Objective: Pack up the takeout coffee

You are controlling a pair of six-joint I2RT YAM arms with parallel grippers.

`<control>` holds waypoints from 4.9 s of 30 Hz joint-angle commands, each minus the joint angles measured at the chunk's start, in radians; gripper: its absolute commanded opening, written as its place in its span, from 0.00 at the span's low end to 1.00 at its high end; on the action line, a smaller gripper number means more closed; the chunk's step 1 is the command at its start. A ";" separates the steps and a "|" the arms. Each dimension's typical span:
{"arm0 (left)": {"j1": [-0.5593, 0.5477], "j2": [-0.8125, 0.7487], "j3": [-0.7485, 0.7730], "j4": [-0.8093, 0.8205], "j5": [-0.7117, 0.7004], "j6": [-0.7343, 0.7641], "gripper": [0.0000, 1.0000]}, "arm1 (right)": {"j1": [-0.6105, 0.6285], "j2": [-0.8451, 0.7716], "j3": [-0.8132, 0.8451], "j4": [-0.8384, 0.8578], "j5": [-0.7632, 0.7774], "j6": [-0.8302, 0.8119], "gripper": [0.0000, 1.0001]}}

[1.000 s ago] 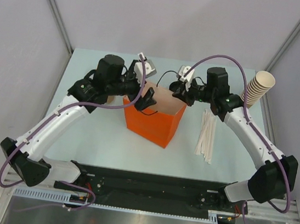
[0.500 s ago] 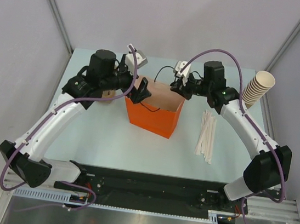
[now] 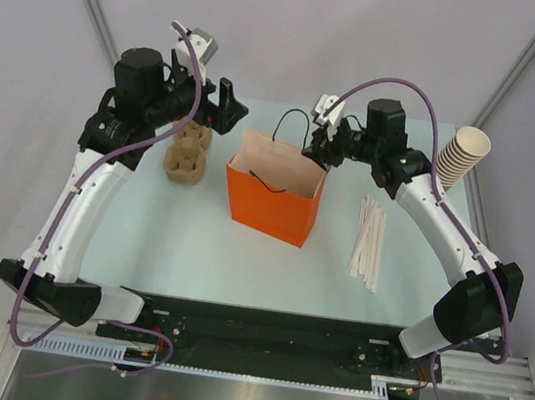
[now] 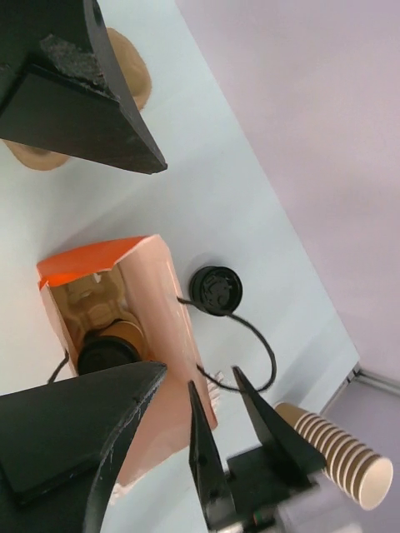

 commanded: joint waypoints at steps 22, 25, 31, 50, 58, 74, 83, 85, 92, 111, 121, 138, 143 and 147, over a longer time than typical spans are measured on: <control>0.201 -0.185 -0.318 0.148 -0.052 -0.201 0.99 | -0.274 -0.274 -0.193 -0.400 0.470 0.621 0.53; 0.202 -0.186 -0.343 0.149 -0.057 -0.210 1.00 | -0.285 -0.188 -0.242 -0.378 0.499 0.681 0.49; 0.205 -0.182 -0.361 0.149 -0.060 -0.215 1.00 | -0.298 -0.056 -0.308 -0.263 0.494 0.755 0.44; 0.210 -0.154 -0.363 0.152 -0.052 -0.213 1.00 | -0.354 0.163 -0.326 -0.177 0.451 0.815 0.27; 0.210 -0.143 -0.357 0.142 -0.052 -0.203 1.00 | -0.357 0.214 -0.329 -0.158 0.442 0.835 0.25; 0.210 -0.125 -0.337 0.140 -0.043 -0.206 1.00 | -0.374 0.254 -0.336 -0.178 0.456 0.832 0.23; 0.210 -0.117 -0.335 0.140 -0.034 -0.204 0.99 | -0.377 0.219 -0.334 -0.192 0.413 0.826 0.00; 0.210 -0.120 -0.334 0.142 -0.032 -0.206 0.99 | -0.384 0.176 -0.334 -0.207 0.390 0.827 0.00; 0.210 -0.128 -0.344 0.139 -0.008 -0.210 1.00 | -0.438 -0.088 -0.334 -0.242 0.258 0.734 0.00; 0.210 -0.142 -0.334 0.157 0.020 -0.227 0.99 | -0.213 -0.357 0.129 0.118 -0.014 0.654 0.00; 0.210 -0.155 -0.341 0.156 0.021 -0.218 0.99 | 0.071 -0.199 0.198 0.287 0.040 0.534 0.00; 0.211 -0.154 -0.367 0.159 0.033 -0.209 0.99 | 0.160 -0.007 0.082 0.218 -0.052 0.461 0.00; 0.211 -0.149 -0.370 0.160 0.033 -0.206 1.00 | 0.151 0.014 0.046 0.169 -0.069 0.435 0.00; 0.213 -0.149 -0.377 0.162 0.035 -0.206 0.99 | 0.149 0.025 0.025 0.115 -0.075 0.428 0.00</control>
